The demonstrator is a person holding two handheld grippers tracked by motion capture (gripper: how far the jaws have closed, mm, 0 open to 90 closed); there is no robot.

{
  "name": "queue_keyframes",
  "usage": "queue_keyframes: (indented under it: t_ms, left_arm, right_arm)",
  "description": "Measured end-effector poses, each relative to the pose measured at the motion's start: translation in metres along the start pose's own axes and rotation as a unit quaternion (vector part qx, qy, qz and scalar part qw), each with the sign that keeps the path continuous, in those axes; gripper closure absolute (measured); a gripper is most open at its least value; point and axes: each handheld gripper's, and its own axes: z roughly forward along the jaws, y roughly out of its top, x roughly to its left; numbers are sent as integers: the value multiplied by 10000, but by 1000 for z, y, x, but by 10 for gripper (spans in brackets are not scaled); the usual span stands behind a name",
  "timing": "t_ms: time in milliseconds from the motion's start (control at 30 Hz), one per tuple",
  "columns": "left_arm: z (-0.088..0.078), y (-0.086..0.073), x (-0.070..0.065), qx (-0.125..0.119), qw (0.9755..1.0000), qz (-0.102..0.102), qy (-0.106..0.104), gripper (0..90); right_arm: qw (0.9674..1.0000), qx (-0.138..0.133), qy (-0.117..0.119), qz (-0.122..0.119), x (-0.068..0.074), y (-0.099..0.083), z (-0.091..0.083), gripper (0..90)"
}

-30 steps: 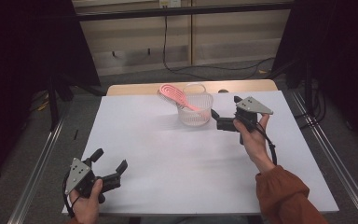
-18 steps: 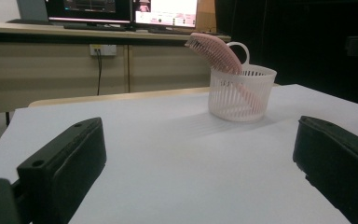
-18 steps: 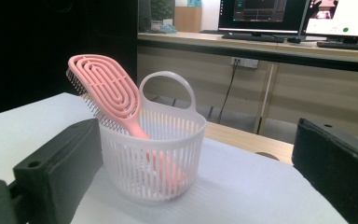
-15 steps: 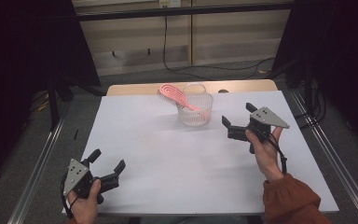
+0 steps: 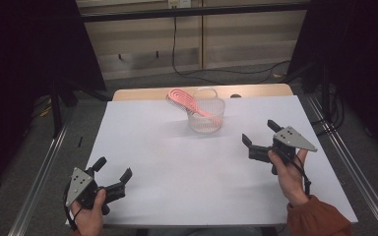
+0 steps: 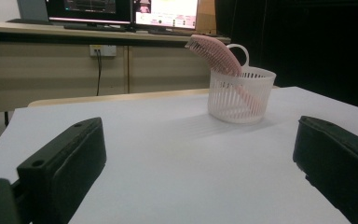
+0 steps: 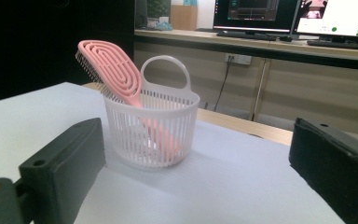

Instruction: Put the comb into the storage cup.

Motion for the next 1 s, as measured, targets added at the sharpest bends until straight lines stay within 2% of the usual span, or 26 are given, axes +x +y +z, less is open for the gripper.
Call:
queue_keyframes:
  t_ms: [100,367,467,600,800,1000]
  left_arm:
    - [0,0,-1,-16,10000,-16,-5,26]
    - [-2,0,-2,-20,10000,59,41,26]
    - [-3,0,-1,-17,10000,51,71,26]
    - [-3,0,0,-26,9999,42,98,26]
    - [-5,1,1,-53,9999,45,124,26]
    - [-5,1,-2,-98,9999,72,108,26]
  right_arm:
    - [9998,-85,-88,-144,1,-2,-6,25]
    - [9995,24,-297,101,-4,-8,-23,0]
    - [9989,56,-469,22,-5,-9,-29,0]
    - [9988,0,-467,124,-7,-9,-40,0]
    - [9984,-52,-537,146,-10,-10,-56,0]
    - [9981,-53,-586,198,-14,-19,-69,0]
